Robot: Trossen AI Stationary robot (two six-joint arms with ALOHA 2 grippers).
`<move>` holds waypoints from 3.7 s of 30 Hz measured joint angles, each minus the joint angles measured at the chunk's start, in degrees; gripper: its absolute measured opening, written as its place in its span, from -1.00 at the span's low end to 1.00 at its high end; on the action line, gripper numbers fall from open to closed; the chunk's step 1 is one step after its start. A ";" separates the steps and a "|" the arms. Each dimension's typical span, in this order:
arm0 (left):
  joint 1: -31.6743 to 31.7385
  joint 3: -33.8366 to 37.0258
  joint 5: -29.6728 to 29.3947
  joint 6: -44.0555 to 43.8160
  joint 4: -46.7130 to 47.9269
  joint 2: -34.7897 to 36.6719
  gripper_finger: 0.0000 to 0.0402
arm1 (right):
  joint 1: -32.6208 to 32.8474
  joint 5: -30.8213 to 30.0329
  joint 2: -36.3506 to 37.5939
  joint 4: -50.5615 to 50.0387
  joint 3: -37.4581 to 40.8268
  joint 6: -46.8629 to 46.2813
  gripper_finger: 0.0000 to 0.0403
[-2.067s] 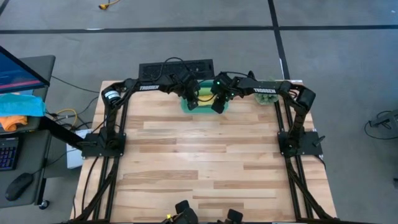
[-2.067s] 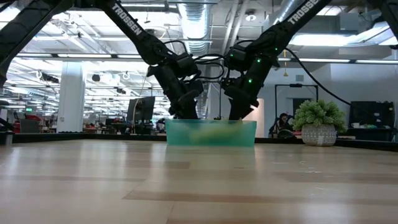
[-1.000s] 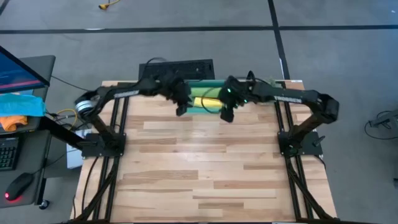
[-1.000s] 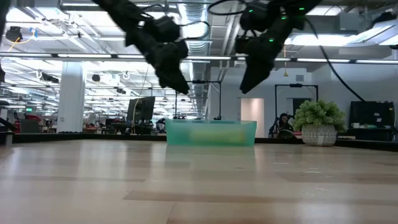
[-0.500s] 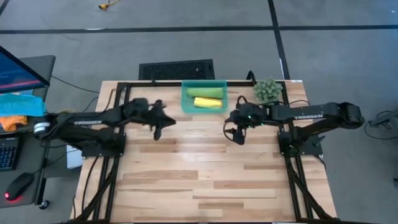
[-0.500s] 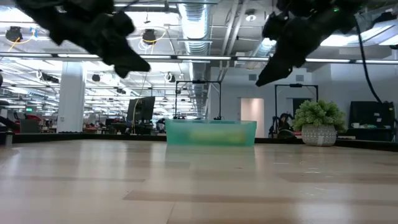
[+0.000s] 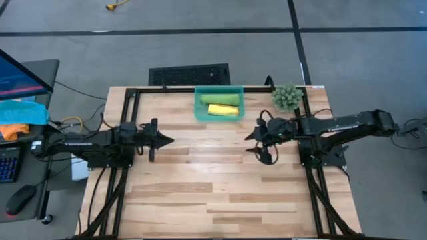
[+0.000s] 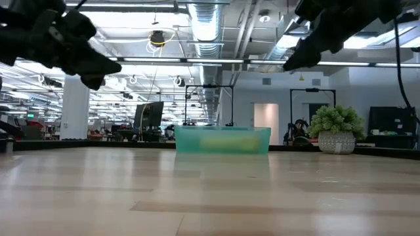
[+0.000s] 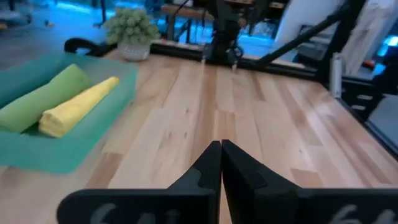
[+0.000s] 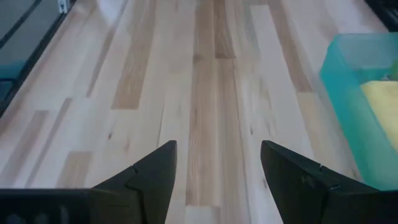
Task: Roll microfiber towels into tight, uniform cylinder then place into a basket
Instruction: Return to Home Position
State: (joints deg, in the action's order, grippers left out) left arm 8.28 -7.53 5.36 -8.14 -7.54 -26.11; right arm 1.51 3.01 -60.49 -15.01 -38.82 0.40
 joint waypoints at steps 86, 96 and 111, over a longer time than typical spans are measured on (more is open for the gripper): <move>-8.68 7.15 -10.55 10.21 5.08 25.25 -1.00 | -7.70 -15.32 59.76 5.51 34.72 -7.52 0.26; -8.68 7.15 -10.53 10.08 5.08 25.25 -1.00 | -7.70 -15.30 59.76 5.49 34.72 -7.52 0.26; -8.68 7.15 -10.51 10.73 5.11 25.25 -1.00 | -7.69 -15.30 59.76 5.49 34.72 -7.52 0.26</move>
State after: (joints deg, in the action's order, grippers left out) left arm -0.40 -0.38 -5.15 2.59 -2.44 -0.86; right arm -6.18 -12.29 -0.73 -9.52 -4.10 -7.11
